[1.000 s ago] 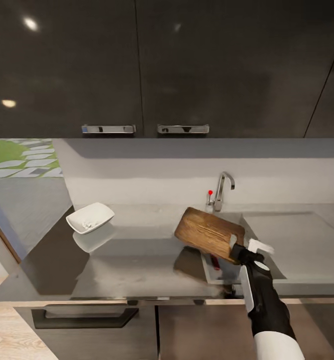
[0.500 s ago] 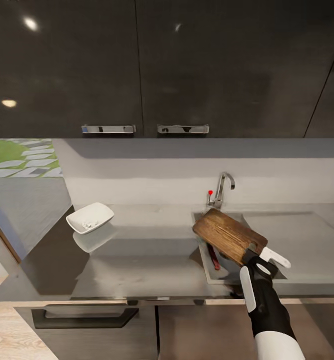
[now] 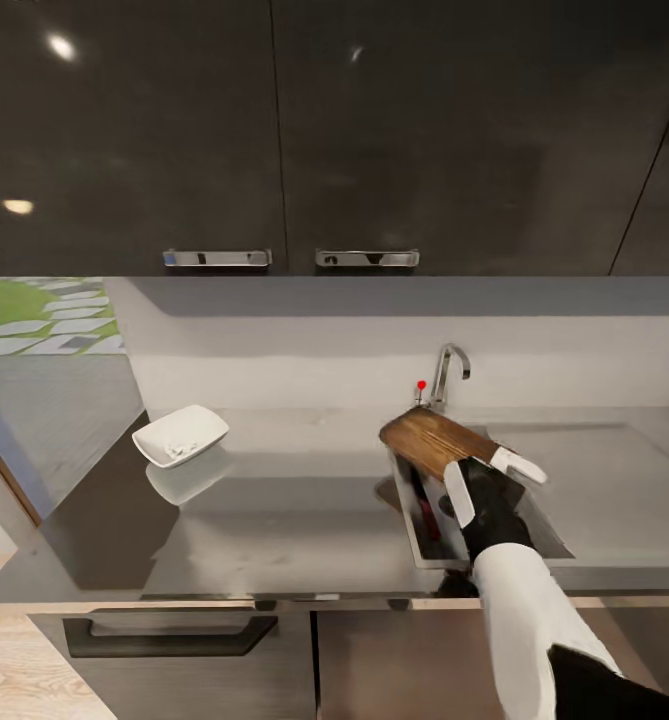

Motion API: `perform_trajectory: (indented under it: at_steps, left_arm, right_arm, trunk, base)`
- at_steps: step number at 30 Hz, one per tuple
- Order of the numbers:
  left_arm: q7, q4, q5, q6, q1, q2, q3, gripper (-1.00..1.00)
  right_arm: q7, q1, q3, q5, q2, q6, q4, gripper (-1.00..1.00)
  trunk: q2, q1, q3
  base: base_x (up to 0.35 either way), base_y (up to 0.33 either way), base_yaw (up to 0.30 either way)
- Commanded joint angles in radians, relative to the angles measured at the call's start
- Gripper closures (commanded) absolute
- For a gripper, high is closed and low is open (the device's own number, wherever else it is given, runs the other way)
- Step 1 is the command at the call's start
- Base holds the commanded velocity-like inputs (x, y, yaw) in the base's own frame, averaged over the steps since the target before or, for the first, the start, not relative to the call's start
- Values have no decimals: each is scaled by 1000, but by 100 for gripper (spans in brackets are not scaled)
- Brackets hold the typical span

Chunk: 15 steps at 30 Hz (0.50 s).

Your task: In the kitchen, take the Vidalia onion out of the sink, dice it on the chopping board with the paring knife, put the diced onion into the bowl on the countertop, then place both the paring knife and the chopping board into the sink.

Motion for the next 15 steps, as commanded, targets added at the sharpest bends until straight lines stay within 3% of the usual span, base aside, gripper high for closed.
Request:
perform_trajectory:
  at_steps: [1, 3, 7, 12, 15]
  left_arm:
    - [4, -1, 0, -2, 0, 1, -4, -100]
    - [4, -1, -1, -2, 0, 2, -4, -100]
    - [4, 0, -3, -3, 0, 1, -4, -100]
    - [4, 0, -3, -2, 0, 2, -4, -100]
    - [4, 1, -1, -2, 0, 2, -4, -100]
  right_arm:
    - [-39, -68, -1, 12, 0, 6, 52, 100]
    - [-73, -115, -2, 11, -2, 4, 95, 100]
    - [-140, -170, -9, 3, -36, -25, 184, 100]
    - [-180, -176, -57, -64, -43, -185, 311, 100]
    - [-204, -176, -70, -79, -43, -284, 380, 100]
  trunk:
    - [-3, 0, -2]
    - [-3, 0, -2]
    - [-3, 0, -2]
    - [-3, 0, -2]
    - [-3, 0, -2]
  base:
    - [0, 0, 0]
    - [0, 0, 0]
    - [0, 0, 0]
    - [0, 0, 0]
    - [7, 2, 0]
